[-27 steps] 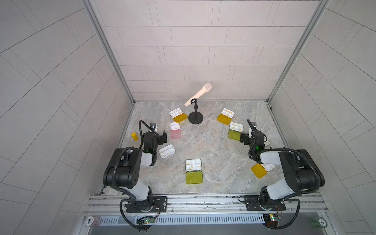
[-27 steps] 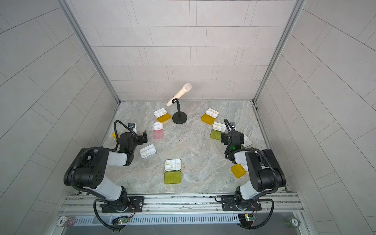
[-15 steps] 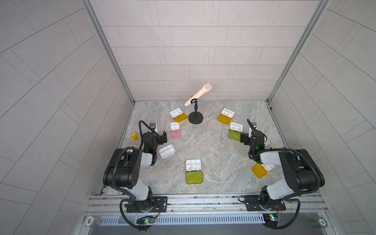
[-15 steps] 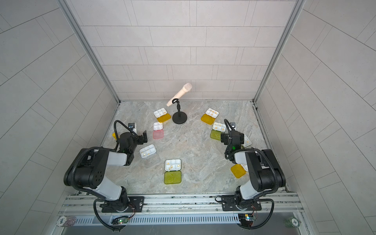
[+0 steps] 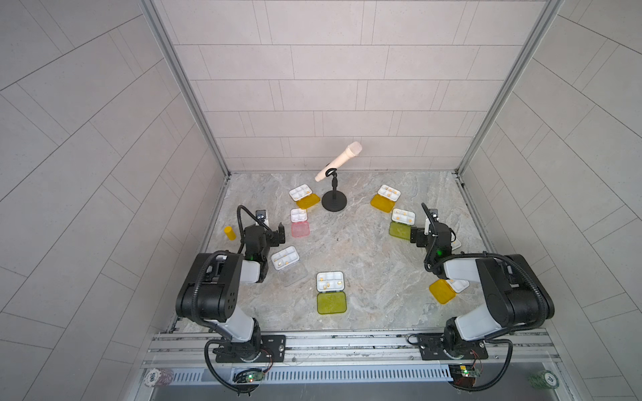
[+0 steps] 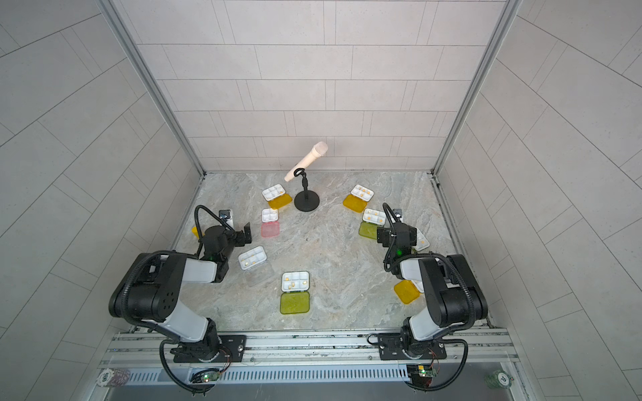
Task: Close pillboxes
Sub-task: Adjust the pillbox at the center of the board.
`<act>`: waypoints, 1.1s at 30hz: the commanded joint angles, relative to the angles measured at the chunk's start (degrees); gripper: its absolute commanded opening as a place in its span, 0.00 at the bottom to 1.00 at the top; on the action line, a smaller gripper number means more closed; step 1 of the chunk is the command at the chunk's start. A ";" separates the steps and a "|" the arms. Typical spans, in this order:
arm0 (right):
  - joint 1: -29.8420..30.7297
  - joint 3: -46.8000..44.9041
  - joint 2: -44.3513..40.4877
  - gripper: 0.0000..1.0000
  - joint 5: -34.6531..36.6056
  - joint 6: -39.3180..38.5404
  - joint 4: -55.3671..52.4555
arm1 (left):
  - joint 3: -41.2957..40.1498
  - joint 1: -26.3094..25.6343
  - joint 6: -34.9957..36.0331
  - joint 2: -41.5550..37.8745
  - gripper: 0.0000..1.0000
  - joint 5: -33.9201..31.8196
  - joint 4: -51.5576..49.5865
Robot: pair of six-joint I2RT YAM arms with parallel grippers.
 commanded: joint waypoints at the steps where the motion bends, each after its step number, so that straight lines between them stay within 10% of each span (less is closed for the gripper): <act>1: 0.22 0.54 -0.53 0.99 0.68 -0.76 -0.07 | 0.12 0.24 0.29 0.10 1.00 0.13 0.67; 17: 0.05 0.37 -1.05 1.00 0.99 -1.15 0.30 | -0.49 0.12 -3.40 -2.74 1.00 -11.01 -0.37; 23: 0.72 13.80 -6.50 1.00 2.49 -0.60 -24.97 | 2.57 0.00 -4.52 -18.24 1.00 -11.86 -16.11; 27: 1.78 22.65 -10.53 1.00 3.67 3.18 -40.37 | 12.21 -0.02 -11.50 -28.66 1.00 -12.17 -32.94; 33: 1.58 34.46 -15.27 0.99 1.77 22.66 -58.98 | 23.12 0.81 -42.91 -32.98 1.00 -21.85 -52.86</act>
